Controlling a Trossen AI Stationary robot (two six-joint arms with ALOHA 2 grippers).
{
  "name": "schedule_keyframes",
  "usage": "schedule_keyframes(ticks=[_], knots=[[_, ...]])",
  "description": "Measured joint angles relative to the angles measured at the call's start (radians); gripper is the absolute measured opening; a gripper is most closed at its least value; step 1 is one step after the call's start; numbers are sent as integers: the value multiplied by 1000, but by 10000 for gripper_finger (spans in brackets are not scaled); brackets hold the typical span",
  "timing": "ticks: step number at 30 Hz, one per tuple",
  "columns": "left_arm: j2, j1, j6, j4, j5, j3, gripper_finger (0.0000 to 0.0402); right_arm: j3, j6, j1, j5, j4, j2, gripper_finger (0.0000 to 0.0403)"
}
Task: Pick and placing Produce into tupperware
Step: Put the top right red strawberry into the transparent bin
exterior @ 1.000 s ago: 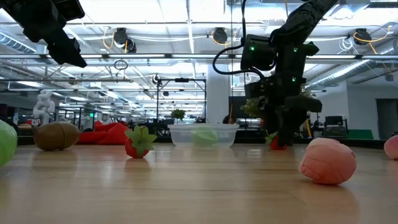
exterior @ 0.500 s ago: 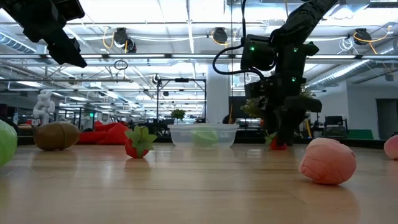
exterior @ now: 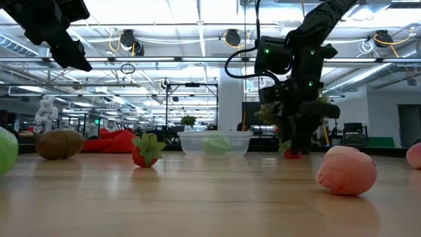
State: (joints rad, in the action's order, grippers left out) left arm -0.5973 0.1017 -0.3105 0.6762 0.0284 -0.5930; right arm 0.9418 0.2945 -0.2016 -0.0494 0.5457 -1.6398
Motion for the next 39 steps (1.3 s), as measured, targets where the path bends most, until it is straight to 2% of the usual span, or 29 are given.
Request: schedule_keyframes(ticks=[10,30,36,39], knots=[[0,0,0,0,0,0,285,58,-21,0,-2,59,0,132],[0,0,-12,0,0,0,285,341,34,0,-3,74,-1,132],[0,0,-12,0,0,0,285,403,85,-2,-8,36,-76,132],[0,0,-11,0,0,0,285,470,135,-2,-53,50,-153,132]])
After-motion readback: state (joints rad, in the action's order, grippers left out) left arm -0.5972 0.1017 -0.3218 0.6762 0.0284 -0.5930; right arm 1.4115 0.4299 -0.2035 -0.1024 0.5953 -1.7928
